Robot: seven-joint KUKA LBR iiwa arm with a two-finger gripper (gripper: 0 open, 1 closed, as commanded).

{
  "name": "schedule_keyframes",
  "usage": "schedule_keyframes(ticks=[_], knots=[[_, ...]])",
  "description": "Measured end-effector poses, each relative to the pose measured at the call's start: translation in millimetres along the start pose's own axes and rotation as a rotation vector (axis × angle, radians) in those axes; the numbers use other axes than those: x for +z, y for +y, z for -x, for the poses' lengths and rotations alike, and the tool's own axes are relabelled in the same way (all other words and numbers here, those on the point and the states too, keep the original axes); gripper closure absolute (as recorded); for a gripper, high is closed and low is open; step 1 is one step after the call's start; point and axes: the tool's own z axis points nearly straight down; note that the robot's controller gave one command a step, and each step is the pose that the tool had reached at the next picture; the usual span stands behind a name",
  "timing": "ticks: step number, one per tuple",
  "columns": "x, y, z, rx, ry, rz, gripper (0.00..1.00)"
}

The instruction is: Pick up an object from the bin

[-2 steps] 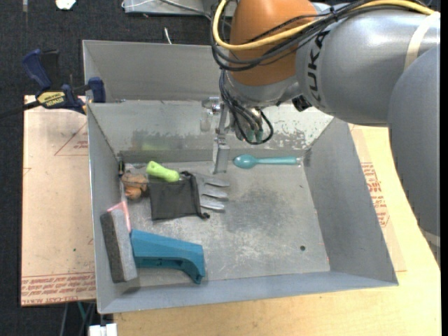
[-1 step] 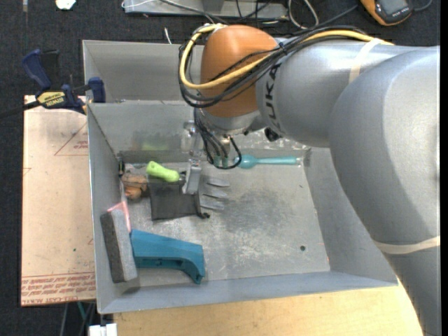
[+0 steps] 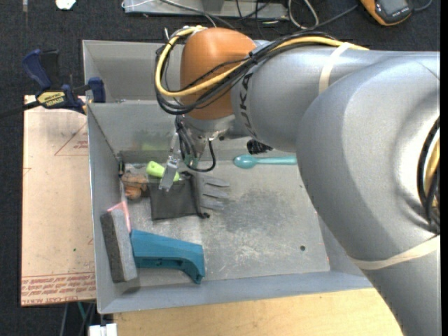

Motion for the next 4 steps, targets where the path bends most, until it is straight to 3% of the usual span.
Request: schedule_keyframes(ticks=[1,2,3,4], knots=[[-1,-17,-5.3,0.071,0.010,-0.004,0.00],[64,-14,-14.5,0.087,0.003,-0.001,0.00],[60,-17,-19.0,0.182,-0.001,0.004,1.00],[59,-17,-19.0,0.182,-0.001,0.004,1.00]])
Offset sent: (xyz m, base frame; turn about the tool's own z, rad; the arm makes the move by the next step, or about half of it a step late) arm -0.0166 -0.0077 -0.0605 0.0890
